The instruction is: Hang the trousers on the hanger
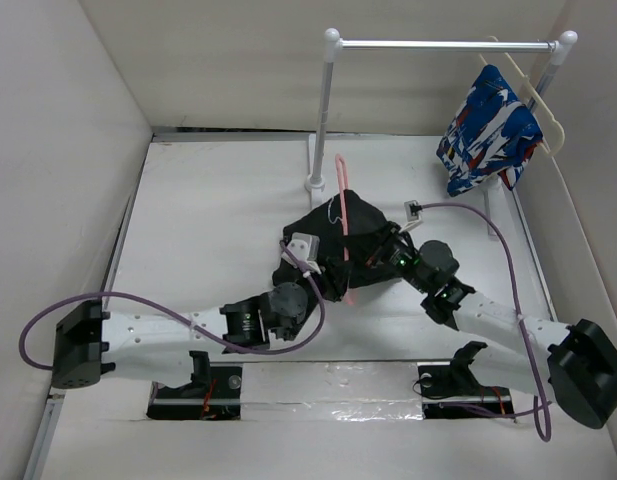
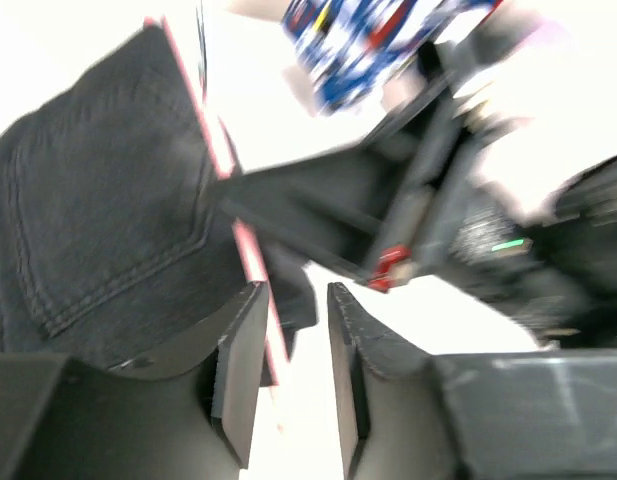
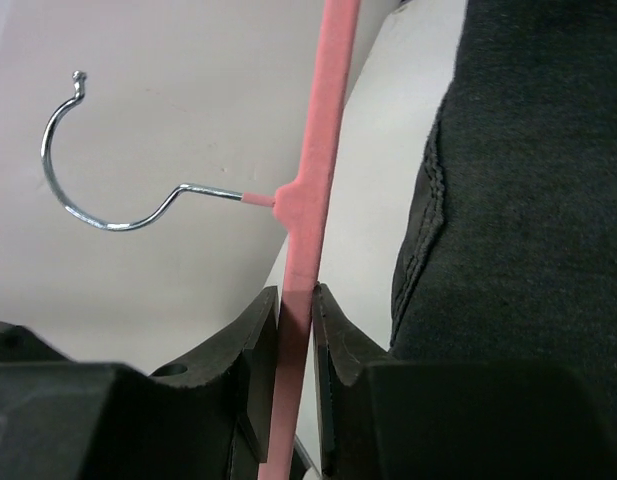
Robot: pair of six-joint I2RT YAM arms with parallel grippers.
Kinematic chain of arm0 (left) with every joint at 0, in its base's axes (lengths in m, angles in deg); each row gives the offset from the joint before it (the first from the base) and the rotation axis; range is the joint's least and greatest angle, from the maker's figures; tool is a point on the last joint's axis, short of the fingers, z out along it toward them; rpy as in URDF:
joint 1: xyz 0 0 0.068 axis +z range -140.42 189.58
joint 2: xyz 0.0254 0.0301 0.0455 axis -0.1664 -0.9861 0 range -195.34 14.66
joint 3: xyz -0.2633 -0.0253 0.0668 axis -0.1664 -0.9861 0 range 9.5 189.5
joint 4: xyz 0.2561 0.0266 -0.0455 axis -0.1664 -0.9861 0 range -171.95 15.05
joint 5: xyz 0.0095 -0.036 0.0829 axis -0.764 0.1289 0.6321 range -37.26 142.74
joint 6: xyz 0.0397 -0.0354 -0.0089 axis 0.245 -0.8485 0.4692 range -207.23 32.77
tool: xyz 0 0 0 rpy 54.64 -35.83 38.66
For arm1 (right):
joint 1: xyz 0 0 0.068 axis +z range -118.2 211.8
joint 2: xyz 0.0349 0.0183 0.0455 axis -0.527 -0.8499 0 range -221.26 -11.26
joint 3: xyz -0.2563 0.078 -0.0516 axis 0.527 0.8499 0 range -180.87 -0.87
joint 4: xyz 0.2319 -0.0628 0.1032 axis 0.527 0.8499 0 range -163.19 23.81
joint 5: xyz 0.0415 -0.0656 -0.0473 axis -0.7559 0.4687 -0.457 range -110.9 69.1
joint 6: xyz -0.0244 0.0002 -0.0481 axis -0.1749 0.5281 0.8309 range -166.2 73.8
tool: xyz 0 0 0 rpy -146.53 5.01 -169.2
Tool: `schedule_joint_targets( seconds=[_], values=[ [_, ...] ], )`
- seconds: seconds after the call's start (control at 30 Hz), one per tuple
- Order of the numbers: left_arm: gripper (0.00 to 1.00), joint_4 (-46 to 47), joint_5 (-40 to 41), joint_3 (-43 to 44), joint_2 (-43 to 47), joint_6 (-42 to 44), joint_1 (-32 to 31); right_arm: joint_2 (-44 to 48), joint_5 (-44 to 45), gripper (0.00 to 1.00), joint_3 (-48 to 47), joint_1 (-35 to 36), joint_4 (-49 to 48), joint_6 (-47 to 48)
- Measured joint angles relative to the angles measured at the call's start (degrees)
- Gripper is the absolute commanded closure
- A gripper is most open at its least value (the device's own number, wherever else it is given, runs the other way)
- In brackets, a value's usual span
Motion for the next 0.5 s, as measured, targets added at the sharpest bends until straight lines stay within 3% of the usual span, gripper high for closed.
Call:
schedule_joint_targets(
  seconds=[0.13,0.5],
  values=[
    [0.65,0.11,0.11,2.45,6.14,0.9,-0.39,-0.02,-4.26,1.0,-0.02,-4.9,0.07,-2.19],
    [0.63,-1.18,4.66,-0.39,19.82,-0.92,-0.59,-1.99,-12.57,1.0,-9.16,-16.87,-0.31,-8.52]
  ],
)
